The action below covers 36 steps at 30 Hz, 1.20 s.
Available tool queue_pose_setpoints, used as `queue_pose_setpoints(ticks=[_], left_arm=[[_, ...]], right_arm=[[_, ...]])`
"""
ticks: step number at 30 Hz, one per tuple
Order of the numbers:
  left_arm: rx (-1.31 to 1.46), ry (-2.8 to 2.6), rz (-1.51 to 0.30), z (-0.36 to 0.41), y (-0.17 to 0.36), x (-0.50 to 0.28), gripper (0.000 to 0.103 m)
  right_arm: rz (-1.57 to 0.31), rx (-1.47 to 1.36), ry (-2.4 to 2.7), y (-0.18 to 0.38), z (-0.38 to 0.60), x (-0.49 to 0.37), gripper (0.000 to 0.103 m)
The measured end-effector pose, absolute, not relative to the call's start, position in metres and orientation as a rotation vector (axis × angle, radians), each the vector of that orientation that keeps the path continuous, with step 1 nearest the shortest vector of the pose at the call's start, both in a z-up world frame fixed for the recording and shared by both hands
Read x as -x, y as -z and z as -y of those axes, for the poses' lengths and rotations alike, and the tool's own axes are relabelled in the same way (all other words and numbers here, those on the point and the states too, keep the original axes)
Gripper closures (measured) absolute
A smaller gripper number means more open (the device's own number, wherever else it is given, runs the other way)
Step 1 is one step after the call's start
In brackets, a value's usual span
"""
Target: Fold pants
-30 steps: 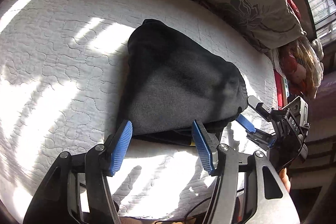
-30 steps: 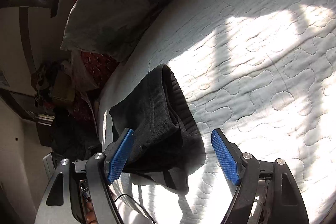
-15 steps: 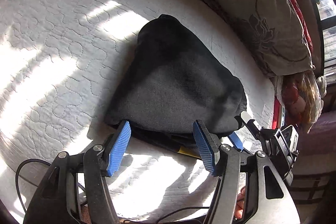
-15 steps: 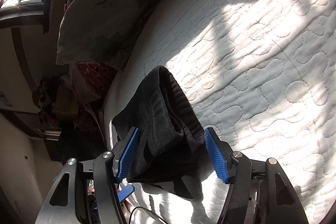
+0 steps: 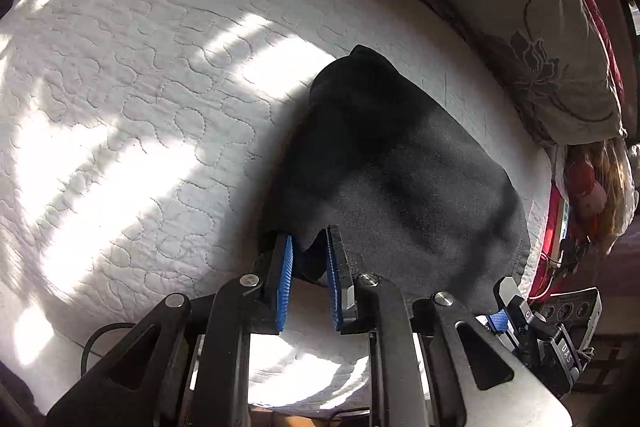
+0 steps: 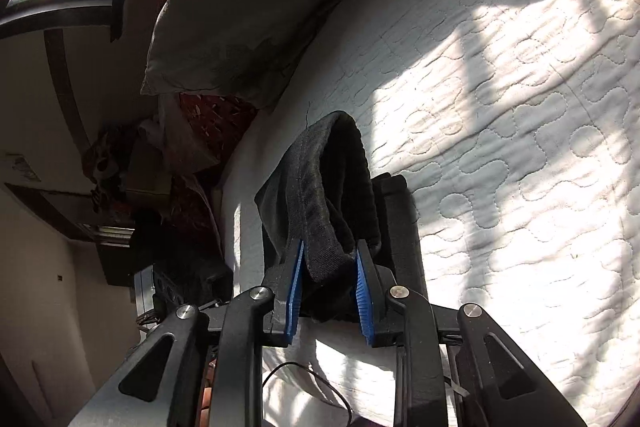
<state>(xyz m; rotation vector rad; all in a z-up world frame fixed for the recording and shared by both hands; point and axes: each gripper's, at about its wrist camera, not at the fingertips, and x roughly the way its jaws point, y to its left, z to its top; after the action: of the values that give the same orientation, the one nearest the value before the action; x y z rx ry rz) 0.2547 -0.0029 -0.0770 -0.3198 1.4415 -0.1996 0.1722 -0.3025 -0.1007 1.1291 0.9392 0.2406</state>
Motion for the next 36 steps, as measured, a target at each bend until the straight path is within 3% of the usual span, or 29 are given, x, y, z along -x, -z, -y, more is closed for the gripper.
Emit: queue_pose_setpoints(ticks=[6, 10, 11, 13, 14, 15, 25, 26, 27, 29, 33, 36], left_arm=[[0.245, 0.255, -1.482, -0.005, 0.088, -0.25, 0.089], [0.249, 0.326, -1.334, -0.024, 0.057, -0.243, 0.089], [0.261, 0.332, -1.295, -0.029, 0.052, -0.245, 0.085], [0.263, 0.342, -1.244, -0.034, 0.048, -0.258, 0.06], [0.247, 0.344, -1.236, -0.034, 0.051, -0.266, 0.042], [0.231, 0.323, -1.234, -0.033, 0.055, -0.273, 0.04], [0.226, 0.412, -1.35, -0.018, 0.115, -0.298, 0.04], [0.235, 0.413, -1.326, -0.018, 0.114, -0.296, 0.041], [0.261, 0.43, -1.316, -0.018, 0.112, -0.294, 0.055], [0.41, 0.504, -1.366, -0.021, 0.116, -0.293, 0.086], [0.478, 0.514, -1.306, -0.019, 0.096, -0.284, 0.086], [0.373, 0.466, -1.285, -0.002, 0.091, -0.285, 0.086]], right_arm=[[-1.013, -1.139, -0.164, 0.148, 0.285, -0.153, 0.078], [-0.974, -1.145, -0.217, 0.137, 0.292, -0.15, 0.067], [-0.949, -1.117, -0.221, 0.13, 0.295, -0.148, 0.062], [-0.907, -1.052, -0.184, 0.117, 0.302, -0.147, 0.04], [-0.893, -1.043, -0.17, 0.116, 0.304, -0.149, 0.027], [-0.892, -1.044, -0.165, 0.117, 0.306, -0.151, 0.025], [-0.924, -1.044, -0.175, 0.146, 0.282, -0.174, 0.026], [-0.916, -1.047, -0.192, 0.145, 0.281, -0.176, 0.037], [-0.927, -1.043, -0.198, 0.146, 0.278, -0.178, 0.046], [-0.936, -1.031, -0.199, 0.145, 0.278, -0.18, 0.05], [-0.967, -0.971, -0.214, 0.131, 0.275, -0.189, 0.06], [-0.913, -0.88, -0.254, 0.102, 0.278, -0.199, 0.064]])
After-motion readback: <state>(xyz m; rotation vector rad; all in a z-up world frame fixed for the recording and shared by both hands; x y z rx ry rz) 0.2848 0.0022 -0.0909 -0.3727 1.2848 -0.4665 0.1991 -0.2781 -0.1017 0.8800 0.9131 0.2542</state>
